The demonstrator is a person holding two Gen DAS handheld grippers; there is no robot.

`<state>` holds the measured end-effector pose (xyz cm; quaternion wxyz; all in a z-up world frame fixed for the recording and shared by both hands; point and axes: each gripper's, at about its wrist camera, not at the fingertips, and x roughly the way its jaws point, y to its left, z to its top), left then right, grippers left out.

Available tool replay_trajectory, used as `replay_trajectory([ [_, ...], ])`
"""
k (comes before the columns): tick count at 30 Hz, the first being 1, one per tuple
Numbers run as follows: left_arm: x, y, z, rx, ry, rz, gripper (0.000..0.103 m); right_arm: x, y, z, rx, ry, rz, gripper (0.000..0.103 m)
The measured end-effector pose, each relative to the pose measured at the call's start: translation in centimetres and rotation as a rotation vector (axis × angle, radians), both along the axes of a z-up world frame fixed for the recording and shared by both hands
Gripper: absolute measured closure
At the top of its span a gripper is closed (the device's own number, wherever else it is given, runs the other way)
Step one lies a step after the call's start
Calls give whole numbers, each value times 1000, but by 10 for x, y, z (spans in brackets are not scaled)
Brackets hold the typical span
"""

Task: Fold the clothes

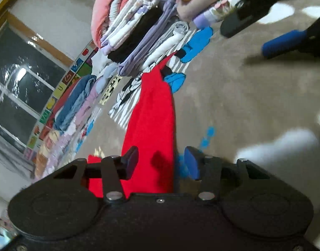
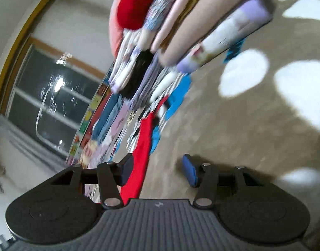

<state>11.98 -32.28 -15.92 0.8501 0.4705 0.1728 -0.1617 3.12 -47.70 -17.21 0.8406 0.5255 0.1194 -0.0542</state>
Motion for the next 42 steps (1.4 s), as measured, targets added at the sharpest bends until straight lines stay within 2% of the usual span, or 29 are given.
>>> replay_trajectory([
  [5,27,-31,-7,76,-37,22,58,1,-10,-3,5,-11,-50,51],
  [10,59,-55,-10,122,-41,65,68,1,-17,-6,21,-23,-116,51],
  [20,111,-87,-14,199,-32,142,71,10,-21,-8,13,-22,-131,51],
  [23,125,-93,-14,212,10,156,93,11,-20,-7,6,-20,-129,51],
  [24,129,-91,-10,197,31,161,95,11,-20,-7,6,-21,-130,51],
  [29,141,-69,34,18,128,183,96,7,-20,-6,6,-36,-130,50],
  [32,147,-53,63,-98,186,193,96,9,-12,4,-58,-66,-89,48],
  [37,145,-5,125,-328,240,187,96,25,35,34,-268,-139,158,42],
  [42,138,33,165,-477,230,180,96,39,109,55,-532,-116,420,42],
])
